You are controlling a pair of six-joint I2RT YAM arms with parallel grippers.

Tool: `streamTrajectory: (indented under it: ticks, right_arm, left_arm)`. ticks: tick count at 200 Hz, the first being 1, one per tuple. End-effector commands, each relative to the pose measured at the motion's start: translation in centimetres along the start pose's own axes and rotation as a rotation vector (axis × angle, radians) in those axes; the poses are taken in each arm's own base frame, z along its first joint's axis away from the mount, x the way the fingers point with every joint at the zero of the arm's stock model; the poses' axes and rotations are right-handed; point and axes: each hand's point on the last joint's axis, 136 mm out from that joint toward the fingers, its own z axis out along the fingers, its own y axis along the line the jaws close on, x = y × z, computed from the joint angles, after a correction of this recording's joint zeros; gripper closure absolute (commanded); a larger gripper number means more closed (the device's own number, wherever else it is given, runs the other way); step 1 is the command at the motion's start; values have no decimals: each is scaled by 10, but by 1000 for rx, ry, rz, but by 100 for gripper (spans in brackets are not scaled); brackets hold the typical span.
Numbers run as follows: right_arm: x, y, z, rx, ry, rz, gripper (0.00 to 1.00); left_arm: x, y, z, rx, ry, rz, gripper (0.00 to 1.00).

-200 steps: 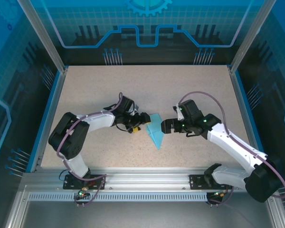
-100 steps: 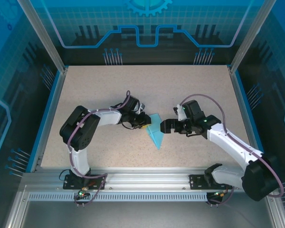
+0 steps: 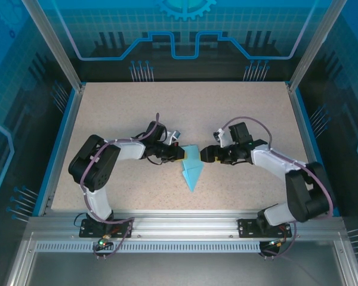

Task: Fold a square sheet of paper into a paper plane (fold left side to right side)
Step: Fold the wing for the fifth time at the center of the table.

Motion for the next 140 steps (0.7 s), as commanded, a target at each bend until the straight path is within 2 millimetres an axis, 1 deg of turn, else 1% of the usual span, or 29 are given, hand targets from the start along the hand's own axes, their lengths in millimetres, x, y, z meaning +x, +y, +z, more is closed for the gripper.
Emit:
streamTrajectory:
  ticks: [1,23,56,88,106,112,130,140]
  right_arm:
    - [-27,14,6,-100,-49,-86,20]
    - [-32,5,20,-103,-38,-94,22]
    - [-37,-2,38,-142,-26,-103,22]
    - [-40,0,50,-207,-2,-103,23]
    - [-34,0,54,-230,22,-98,24]
    - [-33,1,54,-240,29,-97,25]
    - [-28,4,53,-273,52,-88,34]
    - [-28,7,51,-273,52,-94,37]
  left_arm:
    - [6,-19,-7,92,20,111,100]
    - [8,-17,-7,99,26,118,100]
    - [11,-15,-6,105,33,117,100]
    - [11,-15,-6,106,36,118,100]
    - [11,-14,-5,105,36,118,100]
    - [12,-13,-5,104,39,116,100]
    - [12,-11,-4,95,40,110,100]
    - [12,-8,-3,87,39,107,100]
